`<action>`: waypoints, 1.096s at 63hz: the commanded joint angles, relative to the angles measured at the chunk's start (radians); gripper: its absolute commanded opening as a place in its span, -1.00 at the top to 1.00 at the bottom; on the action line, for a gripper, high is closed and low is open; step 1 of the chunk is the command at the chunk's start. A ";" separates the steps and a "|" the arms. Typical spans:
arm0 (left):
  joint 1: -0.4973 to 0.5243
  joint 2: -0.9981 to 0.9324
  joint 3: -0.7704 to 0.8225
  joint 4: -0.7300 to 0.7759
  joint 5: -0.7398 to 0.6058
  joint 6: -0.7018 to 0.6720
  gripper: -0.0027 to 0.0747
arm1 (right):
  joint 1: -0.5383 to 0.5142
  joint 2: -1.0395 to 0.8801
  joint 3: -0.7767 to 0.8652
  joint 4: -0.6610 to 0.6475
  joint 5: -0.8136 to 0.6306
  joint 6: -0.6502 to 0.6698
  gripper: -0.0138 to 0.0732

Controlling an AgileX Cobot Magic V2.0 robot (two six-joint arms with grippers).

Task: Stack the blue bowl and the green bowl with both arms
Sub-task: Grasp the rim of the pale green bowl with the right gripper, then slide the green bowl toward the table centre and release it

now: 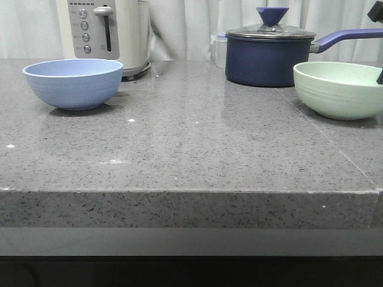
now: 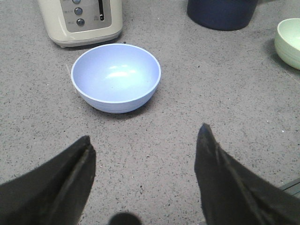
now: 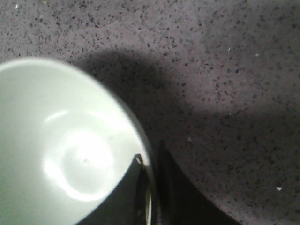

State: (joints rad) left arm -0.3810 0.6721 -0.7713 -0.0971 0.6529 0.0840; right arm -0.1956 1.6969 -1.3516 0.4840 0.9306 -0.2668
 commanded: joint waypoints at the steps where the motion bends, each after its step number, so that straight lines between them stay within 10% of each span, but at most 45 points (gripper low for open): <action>1: -0.008 0.005 -0.034 -0.011 -0.065 0.001 -0.25 | -0.005 -0.043 -0.033 0.034 -0.023 -0.013 0.78; 20: -0.008 0.005 -0.034 -0.011 -0.062 0.001 -0.25 | 0.044 -0.079 -0.095 -0.024 0.018 -0.029 0.81; 48: -0.008 0.005 -0.034 -0.011 -0.058 0.001 -0.25 | 0.446 -0.004 -0.287 -0.286 0.006 0.186 0.81; 69: -0.008 0.005 -0.034 -0.011 -0.058 0.001 -0.25 | 0.556 0.092 -0.332 -0.292 -0.049 0.224 0.81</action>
State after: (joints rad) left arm -0.3810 0.6721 -0.7713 -0.0971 0.6582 0.0856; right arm 0.3570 1.8286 -1.6454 0.1981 0.9479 -0.0500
